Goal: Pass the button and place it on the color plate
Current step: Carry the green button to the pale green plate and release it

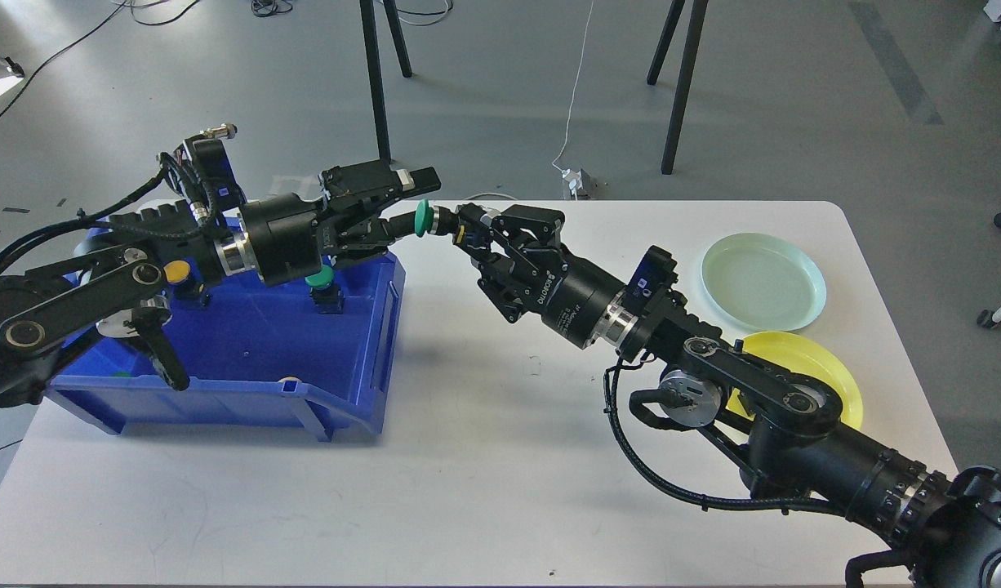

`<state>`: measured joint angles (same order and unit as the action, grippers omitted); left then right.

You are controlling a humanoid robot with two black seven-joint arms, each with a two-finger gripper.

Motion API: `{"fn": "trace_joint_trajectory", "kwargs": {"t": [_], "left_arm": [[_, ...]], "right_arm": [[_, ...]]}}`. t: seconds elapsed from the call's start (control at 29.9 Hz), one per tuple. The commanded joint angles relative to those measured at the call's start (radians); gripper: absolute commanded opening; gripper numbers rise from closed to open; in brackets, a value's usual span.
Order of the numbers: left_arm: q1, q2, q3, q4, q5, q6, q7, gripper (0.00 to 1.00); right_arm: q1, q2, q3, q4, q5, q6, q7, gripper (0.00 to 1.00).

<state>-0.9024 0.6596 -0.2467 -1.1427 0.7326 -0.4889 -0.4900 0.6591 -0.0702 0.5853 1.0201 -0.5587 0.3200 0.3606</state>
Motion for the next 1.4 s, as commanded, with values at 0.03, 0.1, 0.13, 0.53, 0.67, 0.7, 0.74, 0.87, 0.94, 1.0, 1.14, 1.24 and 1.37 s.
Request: {"fn": "trace_joint_trajectory", "kwargs": {"t": [0.03,0.1,0.13,0.53,0.67,0.7,0.74,0.87,0.94,1.0,1.14,1.24,1.37], "left_arm": [[0.000,-0.008,0.001,0.009,-0.010,0.000,0.001,0.85],[0.002,-0.008,0.001,0.009,-0.010,0.000,0.001,0.85],[0.002,-0.008,0.000,0.011,-0.012,0.000,0.001,0.85],[0.008,-0.008,0.000,0.018,-0.013,0.000,0.001,0.86],[0.008,-0.009,-0.002,0.018,-0.013,0.000,0.001,0.86],[0.008,-0.009,0.000,0.018,-0.013,0.000,0.001,0.86],[0.008,-0.009,-0.002,0.018,-0.013,0.000,0.001,0.86],[0.010,-0.009,-0.002,0.018,-0.013,0.000,0.001,0.86],[0.010,-0.009,-0.002,0.018,-0.015,0.000,0.001,0.86],[0.013,-0.009,-0.002,0.018,-0.031,0.000,0.001,0.86],[0.016,-0.009,0.000,0.020,-0.039,0.000,0.001,0.86],[0.016,-0.009,0.000,0.020,-0.039,0.000,0.001,0.86],[0.016,-0.009,-0.002,0.020,-0.041,0.000,0.001,0.86]], "right_arm": [[-0.006,-0.092,0.077,0.006,0.002,0.001,0.001,0.01],[-0.009,-0.161,0.108,0.006,0.002,0.001,0.000,0.01],[-0.010,-0.204,0.114,0.005,0.000,-0.007,0.000,0.01],[0.002,-0.393,-0.102,-0.300,-0.277,-0.461,-0.008,0.01],[0.036,-0.294,-0.203,-0.461,-0.290,-0.547,-0.008,0.01],[0.049,-0.272,-0.249,-0.512,-0.290,-0.571,-0.008,0.01],[0.065,-0.245,-0.296,-0.561,-0.288,-0.591,-0.008,0.01],[0.094,-0.123,-0.436,-0.759,-0.286,-0.619,-0.006,0.01],[0.096,-0.073,-0.461,-0.843,-0.285,-0.622,-0.005,0.02],[0.099,-0.051,-0.466,-0.885,-0.285,-0.622,-0.003,0.06],[0.097,-0.053,-0.470,-0.893,-0.285,-0.624,-0.005,0.16],[0.088,-0.054,-0.469,-0.894,-0.273,-0.622,-0.005,0.25],[0.077,-0.054,-0.466,-0.894,-0.270,-0.624,-0.006,0.35]]}}
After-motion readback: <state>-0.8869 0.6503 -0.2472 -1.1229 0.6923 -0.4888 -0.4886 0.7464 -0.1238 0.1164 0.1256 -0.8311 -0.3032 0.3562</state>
